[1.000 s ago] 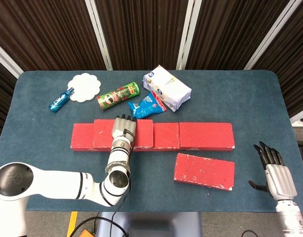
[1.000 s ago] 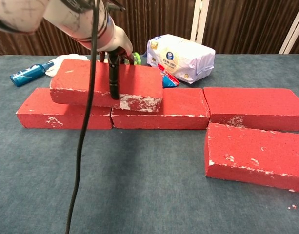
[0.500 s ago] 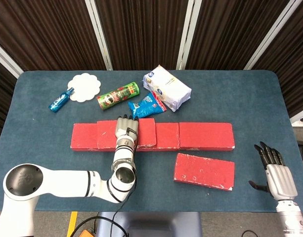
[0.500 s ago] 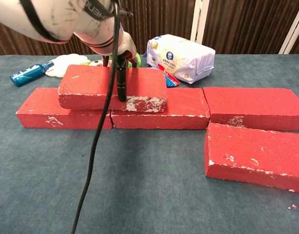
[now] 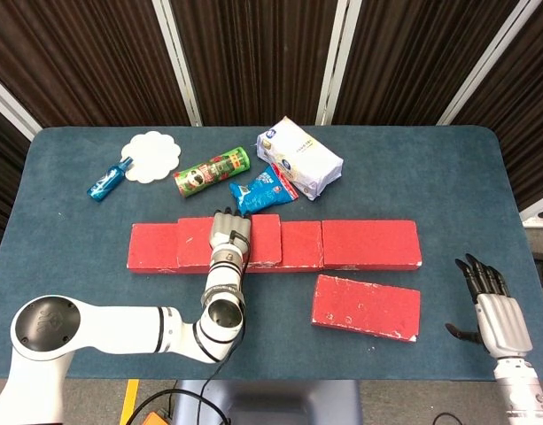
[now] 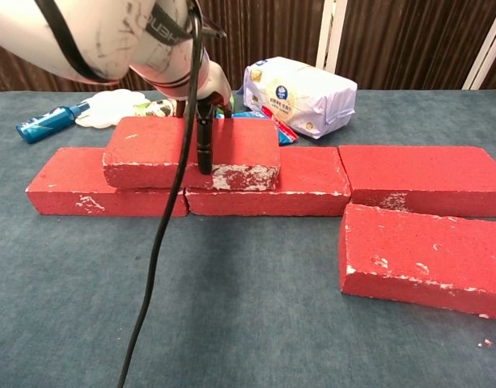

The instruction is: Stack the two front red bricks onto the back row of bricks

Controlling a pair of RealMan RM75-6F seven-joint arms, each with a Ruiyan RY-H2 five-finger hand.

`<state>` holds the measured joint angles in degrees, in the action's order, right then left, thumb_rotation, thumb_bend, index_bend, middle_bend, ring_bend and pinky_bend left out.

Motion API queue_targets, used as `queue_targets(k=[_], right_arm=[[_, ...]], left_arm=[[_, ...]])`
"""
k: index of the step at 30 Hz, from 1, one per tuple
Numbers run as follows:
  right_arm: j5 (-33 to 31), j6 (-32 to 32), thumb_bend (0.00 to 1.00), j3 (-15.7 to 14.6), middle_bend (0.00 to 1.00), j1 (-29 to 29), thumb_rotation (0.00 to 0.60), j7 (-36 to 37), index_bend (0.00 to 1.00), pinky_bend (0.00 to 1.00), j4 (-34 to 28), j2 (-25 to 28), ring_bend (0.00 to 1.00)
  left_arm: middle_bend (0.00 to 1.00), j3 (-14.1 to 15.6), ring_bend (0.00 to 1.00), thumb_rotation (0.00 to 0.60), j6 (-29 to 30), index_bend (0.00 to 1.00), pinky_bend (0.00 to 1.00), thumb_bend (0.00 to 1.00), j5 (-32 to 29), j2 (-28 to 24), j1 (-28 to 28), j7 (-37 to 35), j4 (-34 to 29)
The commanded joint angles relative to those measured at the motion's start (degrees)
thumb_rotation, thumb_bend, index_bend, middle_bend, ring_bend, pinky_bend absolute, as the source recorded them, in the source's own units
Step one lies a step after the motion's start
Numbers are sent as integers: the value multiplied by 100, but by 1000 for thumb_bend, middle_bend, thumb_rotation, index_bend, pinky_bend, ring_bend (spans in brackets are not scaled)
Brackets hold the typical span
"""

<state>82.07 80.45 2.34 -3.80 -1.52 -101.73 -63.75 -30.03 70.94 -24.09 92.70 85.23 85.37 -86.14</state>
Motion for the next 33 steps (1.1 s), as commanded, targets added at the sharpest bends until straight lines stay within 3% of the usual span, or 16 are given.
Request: queue_targets(k=[1,18,33], right_arm=[[-4,11,0,6,72,3,600,-4,153,0,0,-4,7],[-81,-12,0,16,72,-1,600,-88,153,0,-41,-32,7],[-84,-13,0,14,72,1,600,-98,154,0,-60,-36,7]], left_arm=[[45,-37,38,600,7,0,150,205,17,-20,-22,-13,-23],[45,-46,32,600,167,0,140,205,92,-235,-176,-11,-386],[41,-67,23,600,291,0,145,205,94,-118,-196,-49,-373]])
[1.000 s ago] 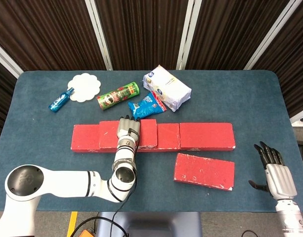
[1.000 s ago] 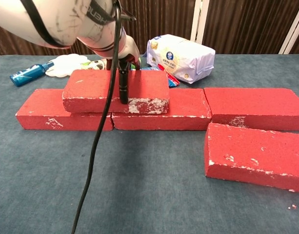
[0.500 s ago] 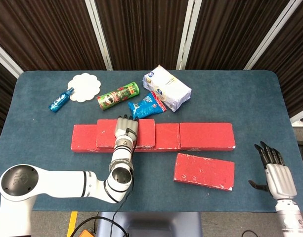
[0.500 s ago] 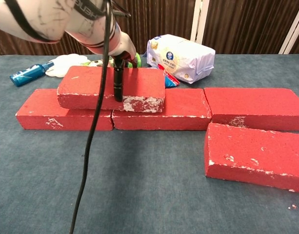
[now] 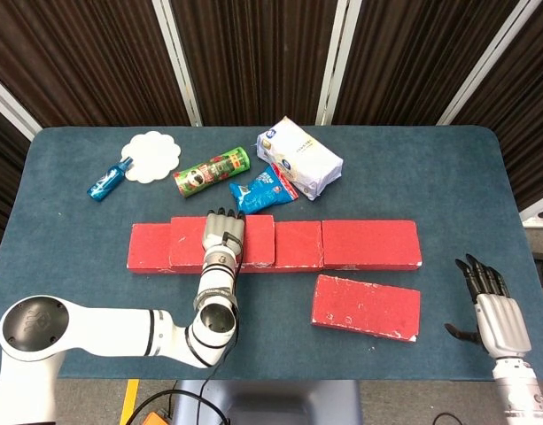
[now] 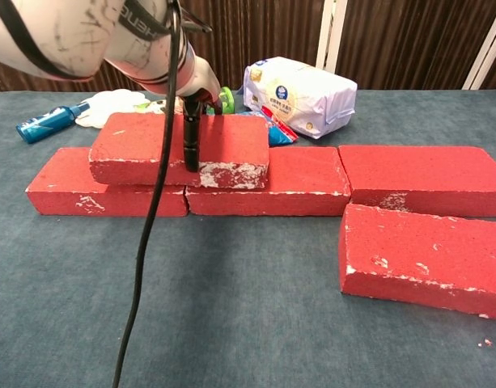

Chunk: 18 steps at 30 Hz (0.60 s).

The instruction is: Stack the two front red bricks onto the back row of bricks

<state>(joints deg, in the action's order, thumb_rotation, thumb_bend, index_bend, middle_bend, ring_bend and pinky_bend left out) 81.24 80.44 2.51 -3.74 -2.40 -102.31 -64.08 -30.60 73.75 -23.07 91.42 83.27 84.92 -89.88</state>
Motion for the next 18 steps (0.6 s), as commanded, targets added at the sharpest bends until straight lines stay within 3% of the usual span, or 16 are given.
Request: queue_targets(k=[1,18], right_arm=[[-1,-14,0,-5,72,-7,600,-16,155,0,-3,-2,7],[-24,-5,0,7,72,1,600,9,154,0,-26,17,7]], left_arm=[[39,-22,21,600,15,0,145,205,-11,21,2,-13,6],[31,-54,8,600,52,0,139,204,109,214,36,5,195]])
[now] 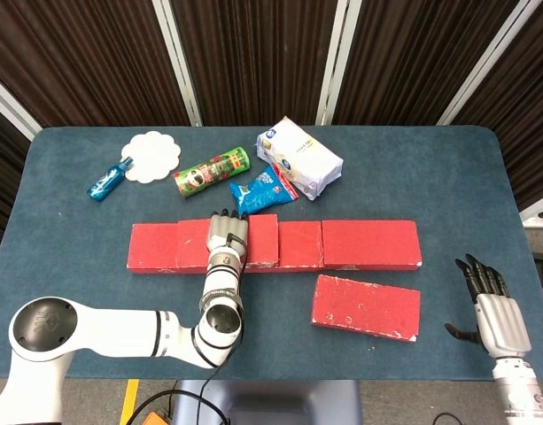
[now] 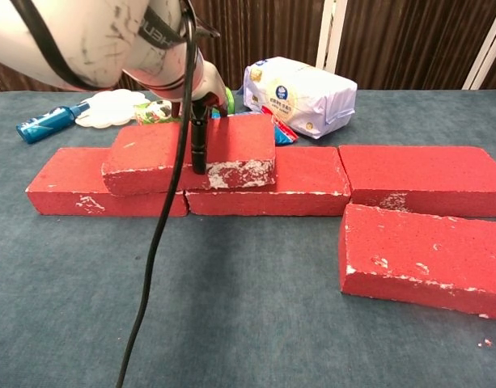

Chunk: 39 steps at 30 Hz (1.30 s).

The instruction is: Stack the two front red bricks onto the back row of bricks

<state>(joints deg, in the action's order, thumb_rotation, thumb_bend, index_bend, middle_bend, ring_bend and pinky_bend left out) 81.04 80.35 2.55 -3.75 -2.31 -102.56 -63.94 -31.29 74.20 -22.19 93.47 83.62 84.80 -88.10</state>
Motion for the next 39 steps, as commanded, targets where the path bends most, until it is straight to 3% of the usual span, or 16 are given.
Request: queue_targets(k=[1,39], right_arm=[[-5,7,0,3,72,4,600,3,154,0,-3,3,7],[-155,20,0,54,72,24,600,-56,154,0,-85,-17,7]], left_arm=[[31,38,8,600,21,0,139,204,39,16,8,45,28],[0,113,0,600,93,0,97,199,237,143,11,365,54]])
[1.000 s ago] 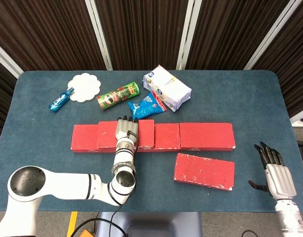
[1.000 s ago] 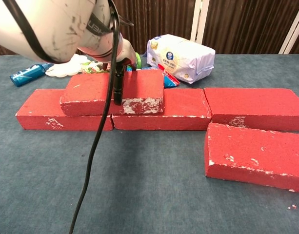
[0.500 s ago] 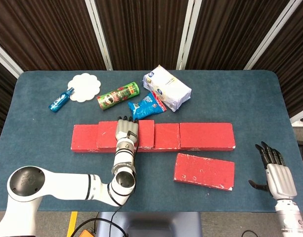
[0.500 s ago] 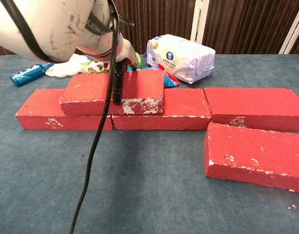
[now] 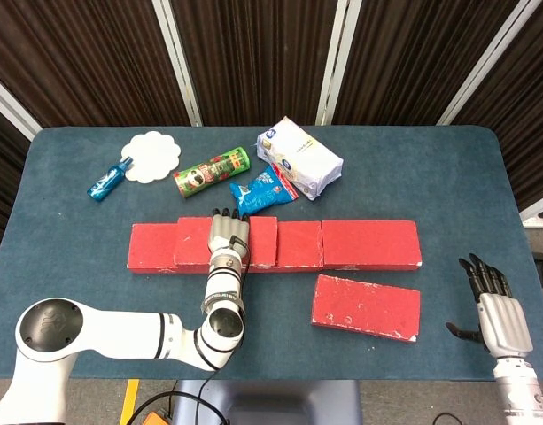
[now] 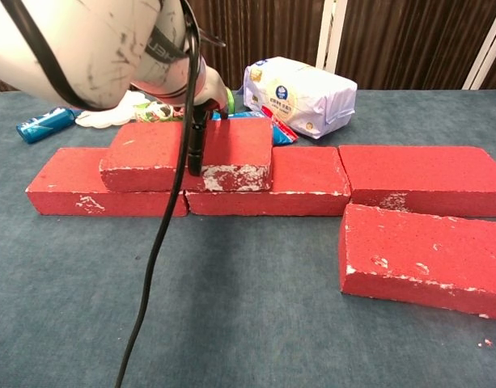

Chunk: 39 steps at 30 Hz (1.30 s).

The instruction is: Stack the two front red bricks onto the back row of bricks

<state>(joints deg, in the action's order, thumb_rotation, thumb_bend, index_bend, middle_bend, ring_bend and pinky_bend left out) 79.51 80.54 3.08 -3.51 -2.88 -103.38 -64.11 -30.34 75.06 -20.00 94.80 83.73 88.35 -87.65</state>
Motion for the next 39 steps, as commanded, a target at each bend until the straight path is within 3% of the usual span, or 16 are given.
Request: queue_targets(k=[1,39], right_arm=[[-5,0,0,2,72,1,600,-2,154,0,-4,0,7],[-89,-35,0,18,73,-3,600,-34,154,0,-54,7,7]], left_arm=[[0,19,0,600,4,0,96,199,21,13,-4,10,14],[0,-45,0,600,68,0,80,208,116,153,-50,110,163]])
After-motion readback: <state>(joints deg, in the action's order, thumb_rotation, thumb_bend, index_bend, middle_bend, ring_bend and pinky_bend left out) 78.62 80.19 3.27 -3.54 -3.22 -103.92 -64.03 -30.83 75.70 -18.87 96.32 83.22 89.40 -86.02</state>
